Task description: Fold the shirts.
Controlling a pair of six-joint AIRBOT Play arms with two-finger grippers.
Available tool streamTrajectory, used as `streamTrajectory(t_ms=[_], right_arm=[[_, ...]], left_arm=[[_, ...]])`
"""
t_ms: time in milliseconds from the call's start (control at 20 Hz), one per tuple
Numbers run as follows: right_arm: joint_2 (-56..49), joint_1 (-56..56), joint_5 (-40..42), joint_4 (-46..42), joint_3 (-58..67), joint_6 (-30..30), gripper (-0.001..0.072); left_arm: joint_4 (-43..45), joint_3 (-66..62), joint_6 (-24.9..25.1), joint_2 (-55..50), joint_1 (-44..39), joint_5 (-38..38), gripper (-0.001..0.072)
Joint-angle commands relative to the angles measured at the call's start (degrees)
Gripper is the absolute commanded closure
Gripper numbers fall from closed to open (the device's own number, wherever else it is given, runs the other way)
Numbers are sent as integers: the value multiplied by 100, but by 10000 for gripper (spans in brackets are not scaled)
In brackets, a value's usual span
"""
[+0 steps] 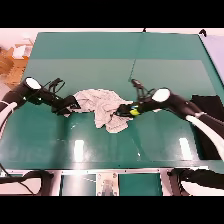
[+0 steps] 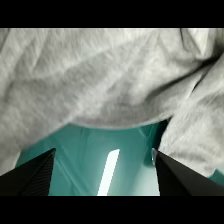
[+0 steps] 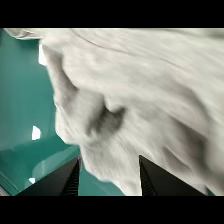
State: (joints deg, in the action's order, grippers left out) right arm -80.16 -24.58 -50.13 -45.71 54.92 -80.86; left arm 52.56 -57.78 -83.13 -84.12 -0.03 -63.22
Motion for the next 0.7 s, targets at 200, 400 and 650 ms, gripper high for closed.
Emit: streamTrajectory(t_ms=[200, 400, 650], right_arm=[[-1228, -640, 157, 116, 1073, 55, 286], [-1228, -634, 0, 103, 1073, 59, 699], [-761, 74, -1014, -1335, 1071, -308, 702]], left_arm=[[-669, 116, 181, -549, -396, 774, 2], [-647, 111, 225, -643, -579, 1228, 605], [354, -332, 122, -605, -190, 525, 690]])
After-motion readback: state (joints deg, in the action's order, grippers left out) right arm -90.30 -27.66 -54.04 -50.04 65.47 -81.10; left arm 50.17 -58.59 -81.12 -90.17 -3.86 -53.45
